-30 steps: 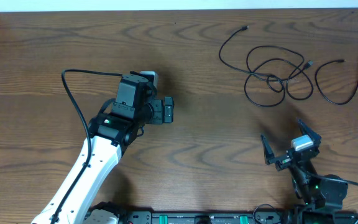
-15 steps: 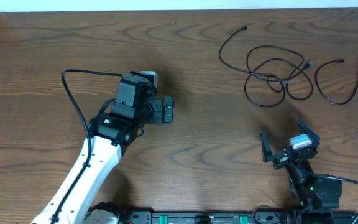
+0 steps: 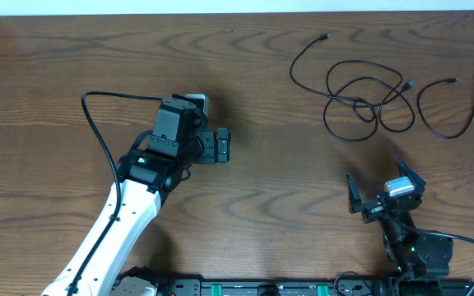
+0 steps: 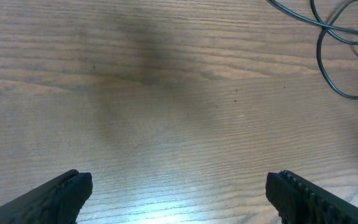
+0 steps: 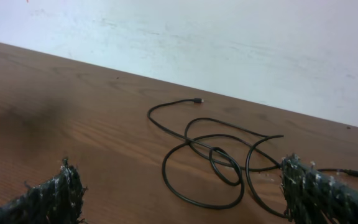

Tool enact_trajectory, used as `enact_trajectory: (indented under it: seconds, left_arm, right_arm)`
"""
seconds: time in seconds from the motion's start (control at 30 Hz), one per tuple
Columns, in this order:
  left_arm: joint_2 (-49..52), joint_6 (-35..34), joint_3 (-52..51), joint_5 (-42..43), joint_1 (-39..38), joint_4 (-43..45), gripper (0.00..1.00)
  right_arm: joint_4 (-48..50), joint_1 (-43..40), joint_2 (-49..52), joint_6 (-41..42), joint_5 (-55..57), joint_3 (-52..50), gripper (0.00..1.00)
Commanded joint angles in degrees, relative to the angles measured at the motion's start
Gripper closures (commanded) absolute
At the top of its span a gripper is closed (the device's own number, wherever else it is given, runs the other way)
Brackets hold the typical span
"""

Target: Untangle cables

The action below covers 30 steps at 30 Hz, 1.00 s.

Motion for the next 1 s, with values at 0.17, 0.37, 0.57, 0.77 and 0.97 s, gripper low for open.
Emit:
enact_trajectory:
  seconds: [0.17, 0.37, 0.57, 0.77, 0.97]
  left_arm:
    - [0.4, -0.7, 0.9, -0.4, 0.2, 0.0, 0.03]
    - [0.4, -0.7, 0.9, -0.4, 0.2, 0.0, 0.03]
    - [0.4, -0.7, 0.9, -0.4, 0.2, 0.0, 0.03]
    - [0.4, -0.7, 0.9, -0.4, 0.2, 0.0, 0.04]
    - [0.4, 1.3, 0.9, -2.3, 0.2, -1.2, 0.03]
  right_arm:
    - [-0.4, -0.4, -0.4, 0.6, 0.8, -0.1, 0.01]
    - [-0.4, -0.4, -0.4, 0.6, 0.8, -0.1, 0.01]
    - [-0.4, -0.4, -0.4, 0.6, 0.8, -0.1, 0.01]
    - [-0.4, -0.4, -0.4, 0.6, 0.8, -0.1, 0.01]
    - [-0.4, -0.4, -0.4, 0.6, 0.8, -0.1, 0.01]
